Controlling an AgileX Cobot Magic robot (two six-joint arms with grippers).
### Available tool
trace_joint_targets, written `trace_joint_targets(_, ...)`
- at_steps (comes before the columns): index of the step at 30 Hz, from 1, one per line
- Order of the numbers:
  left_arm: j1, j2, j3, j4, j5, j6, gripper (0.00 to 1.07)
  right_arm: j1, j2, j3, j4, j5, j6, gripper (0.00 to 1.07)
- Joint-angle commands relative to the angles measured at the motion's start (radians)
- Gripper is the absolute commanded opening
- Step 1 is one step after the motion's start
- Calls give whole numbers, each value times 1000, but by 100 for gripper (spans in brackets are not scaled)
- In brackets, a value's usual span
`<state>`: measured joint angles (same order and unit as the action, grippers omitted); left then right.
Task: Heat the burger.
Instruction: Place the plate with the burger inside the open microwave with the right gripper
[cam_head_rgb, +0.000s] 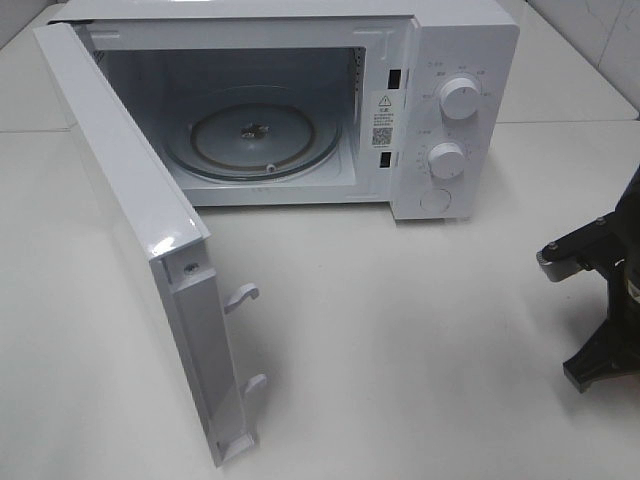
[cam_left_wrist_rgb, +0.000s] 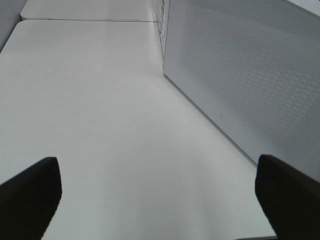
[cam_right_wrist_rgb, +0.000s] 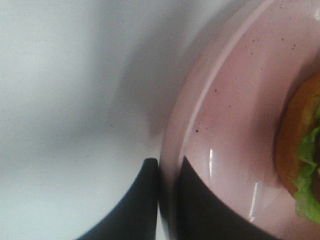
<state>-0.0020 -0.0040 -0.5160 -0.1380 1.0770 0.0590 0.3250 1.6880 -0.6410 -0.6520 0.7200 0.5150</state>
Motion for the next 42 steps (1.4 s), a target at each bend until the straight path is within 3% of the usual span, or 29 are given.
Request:
trace_joint_targets(1,0,-14,-3,-1,-3,2,98,0,-34,3,-46,57,4,0)
trace_joint_targets(23,0,-14,-3,-1,-3,2,98,0,-323,3,-111,183,-34,0)
trace_joint_targets(37,0,-14,-3,-1,-3,2,98,7,-370,3,-57,213,-75,0)
trace_joint_targets(42,0,-14,-3,-1,-3,2,98,72,-370,3,-59,238,-85,0)
